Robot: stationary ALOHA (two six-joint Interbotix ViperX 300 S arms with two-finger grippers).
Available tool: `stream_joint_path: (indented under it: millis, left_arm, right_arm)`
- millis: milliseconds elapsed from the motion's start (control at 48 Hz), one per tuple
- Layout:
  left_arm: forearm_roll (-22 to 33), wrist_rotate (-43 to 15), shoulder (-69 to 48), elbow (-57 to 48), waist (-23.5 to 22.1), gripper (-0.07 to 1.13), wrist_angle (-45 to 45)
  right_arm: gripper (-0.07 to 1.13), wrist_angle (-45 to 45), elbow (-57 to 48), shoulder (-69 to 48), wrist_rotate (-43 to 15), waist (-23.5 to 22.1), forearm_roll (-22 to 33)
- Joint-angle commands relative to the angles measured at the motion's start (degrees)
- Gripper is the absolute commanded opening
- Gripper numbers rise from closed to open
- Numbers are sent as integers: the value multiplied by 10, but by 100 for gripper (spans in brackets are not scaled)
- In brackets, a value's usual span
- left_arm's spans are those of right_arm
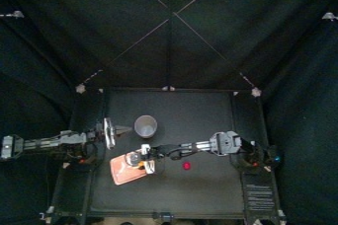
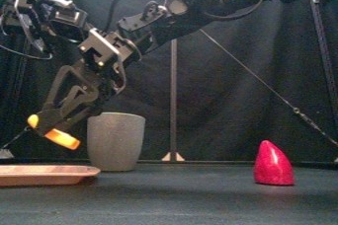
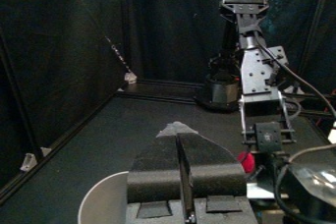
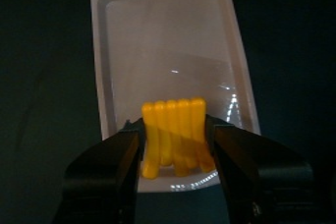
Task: Pick the fries then place it on the pink plate
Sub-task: Drop fries on the pink plate and return to neutral
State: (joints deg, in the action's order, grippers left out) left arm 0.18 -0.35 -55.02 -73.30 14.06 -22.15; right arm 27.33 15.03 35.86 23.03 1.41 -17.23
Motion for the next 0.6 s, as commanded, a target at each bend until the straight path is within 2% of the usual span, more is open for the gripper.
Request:
stream_joint_path:
  millis: [21, 208, 417, 604]
  left_arm:
    - [1, 1, 2, 4, 2, 1, -4]
    - [1, 1, 2, 3, 2, 1, -4]
    - [1, 1, 2, 3, 1, 1, -4]
    - [1, 1, 2, 1, 1, 1, -4]
  right_arm:
    - [83, 7, 47, -6, 1, -1, -11]
    - [96, 1, 62, 0, 1, -4, -27]
    - [97, -14, 30, -22, 0, -4, -33]
    - [97, -143, -97, -103, 4, -4, -34]
